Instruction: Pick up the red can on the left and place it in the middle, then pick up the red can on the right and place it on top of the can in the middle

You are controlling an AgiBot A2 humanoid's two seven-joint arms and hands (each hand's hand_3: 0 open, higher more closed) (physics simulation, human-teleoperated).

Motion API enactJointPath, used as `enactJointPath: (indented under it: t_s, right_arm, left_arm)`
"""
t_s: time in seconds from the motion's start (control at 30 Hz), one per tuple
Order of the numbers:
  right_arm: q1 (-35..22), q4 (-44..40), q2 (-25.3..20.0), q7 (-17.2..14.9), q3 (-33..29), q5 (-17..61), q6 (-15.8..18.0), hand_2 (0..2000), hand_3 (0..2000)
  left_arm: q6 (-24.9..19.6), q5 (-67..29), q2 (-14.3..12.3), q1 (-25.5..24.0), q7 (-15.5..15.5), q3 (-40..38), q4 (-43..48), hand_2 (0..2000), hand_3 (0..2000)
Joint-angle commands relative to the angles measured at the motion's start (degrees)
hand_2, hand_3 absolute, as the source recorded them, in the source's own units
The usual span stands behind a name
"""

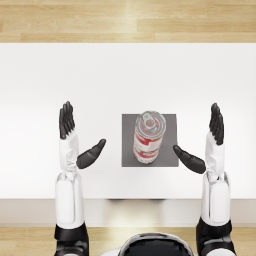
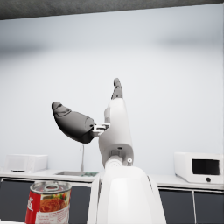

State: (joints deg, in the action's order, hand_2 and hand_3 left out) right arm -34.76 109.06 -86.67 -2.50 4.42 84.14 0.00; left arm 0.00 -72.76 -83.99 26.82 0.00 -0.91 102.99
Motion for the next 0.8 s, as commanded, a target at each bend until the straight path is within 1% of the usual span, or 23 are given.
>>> enactJointPath:
  t_s: [0.03,0.1,0.17,0.2,0.37,0.8]
  right_arm:
    - [0.32,-0.97,-0.01,0.71,-5.84,0.0,0.0,0,0]
    - [1.25,-3.66,-0.11,1.58,-8.7,-0.01,0.0,0,0]
    - [2.43,-5.58,-0.25,2.02,-10.02,-0.01,0.0,0,0]
    - [1.98,-3.45,-0.16,2.16,-7.5,-0.02,0.0,0,0]
    - [3.0,-5.26,-0.28,2.43,-9.55,-0.03,0.0,0,0]
    - [3.21,-5.67,-0.32,2.49,-10.02,-0.03,0.0,0,0]
  left_arm:
    - [0.0,0.0,0.14,1.81,0.0,-3.4,-0.06,0,0]
    - [0.0,0.01,0.0,0.7,0.0,-4.97,0.73,0,0]
    - [0.0,0.01,-0.11,0.12,0.0,-5.92,0.42,0,0]
    - [0.0,0.01,-0.13,0.03,0.0,-4.38,0.26,0,0]
    - [0.0,0.02,-0.24,-0.49,0.0,-5.65,0.28,0,0]
    - [0.0,0.02,-0.27,-0.59,0.0,-5.93,0.29,0,0]
